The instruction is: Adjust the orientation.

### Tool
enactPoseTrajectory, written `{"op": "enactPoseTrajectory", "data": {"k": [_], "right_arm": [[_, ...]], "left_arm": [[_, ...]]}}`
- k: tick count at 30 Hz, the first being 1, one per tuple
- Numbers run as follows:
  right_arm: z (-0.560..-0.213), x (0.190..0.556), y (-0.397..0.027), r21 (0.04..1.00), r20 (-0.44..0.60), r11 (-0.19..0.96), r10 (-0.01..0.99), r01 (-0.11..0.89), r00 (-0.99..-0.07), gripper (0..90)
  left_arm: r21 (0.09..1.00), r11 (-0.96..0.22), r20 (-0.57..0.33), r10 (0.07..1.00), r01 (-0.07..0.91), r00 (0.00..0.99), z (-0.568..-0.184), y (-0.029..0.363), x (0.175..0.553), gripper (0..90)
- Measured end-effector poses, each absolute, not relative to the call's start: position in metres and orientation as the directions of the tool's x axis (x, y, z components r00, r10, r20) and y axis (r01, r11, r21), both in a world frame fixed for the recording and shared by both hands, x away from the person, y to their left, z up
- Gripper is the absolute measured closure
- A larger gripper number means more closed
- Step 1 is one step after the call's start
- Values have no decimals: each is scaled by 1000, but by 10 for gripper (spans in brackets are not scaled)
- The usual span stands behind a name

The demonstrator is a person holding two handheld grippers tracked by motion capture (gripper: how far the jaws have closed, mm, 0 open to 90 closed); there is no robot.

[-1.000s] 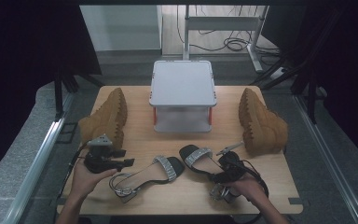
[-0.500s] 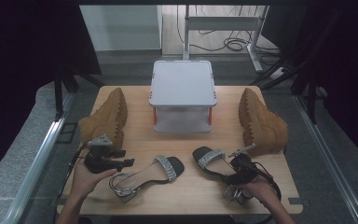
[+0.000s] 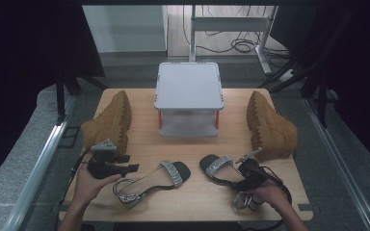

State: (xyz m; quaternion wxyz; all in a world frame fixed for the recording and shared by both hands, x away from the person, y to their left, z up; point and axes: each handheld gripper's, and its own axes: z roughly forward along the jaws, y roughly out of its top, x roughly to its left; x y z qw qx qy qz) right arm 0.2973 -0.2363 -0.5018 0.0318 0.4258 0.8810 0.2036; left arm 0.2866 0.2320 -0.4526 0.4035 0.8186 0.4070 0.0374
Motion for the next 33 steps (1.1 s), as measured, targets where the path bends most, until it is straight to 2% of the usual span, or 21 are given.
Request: {"op": "enactPoseTrajectory", "data": {"k": [6, 9, 20, 33], "right_arm": [[-501, 297, -238, 401, 147, 530, 768, 747, -624, 355], [-493, 297, -242, 453, 153, 499, 772, 738, -616, 332], [-484, 292, -241, 515, 115, 486, 777, 706, -619, 279], [-476, 288, -236, 555, 86, 503, 757, 663, -647, 267]], "left_arm": [[691, -344, -267, 696, 636, 667, -453, 232, 286, 413], [691, -343, -268, 696, 637, 666, -453, 232, 286, 412], [686, -359, -255, 695, 633, 672, -452, 231, 285, 405], [666, -427, -204, 684, 611, 700, -453, 219, 277, 355]]}}
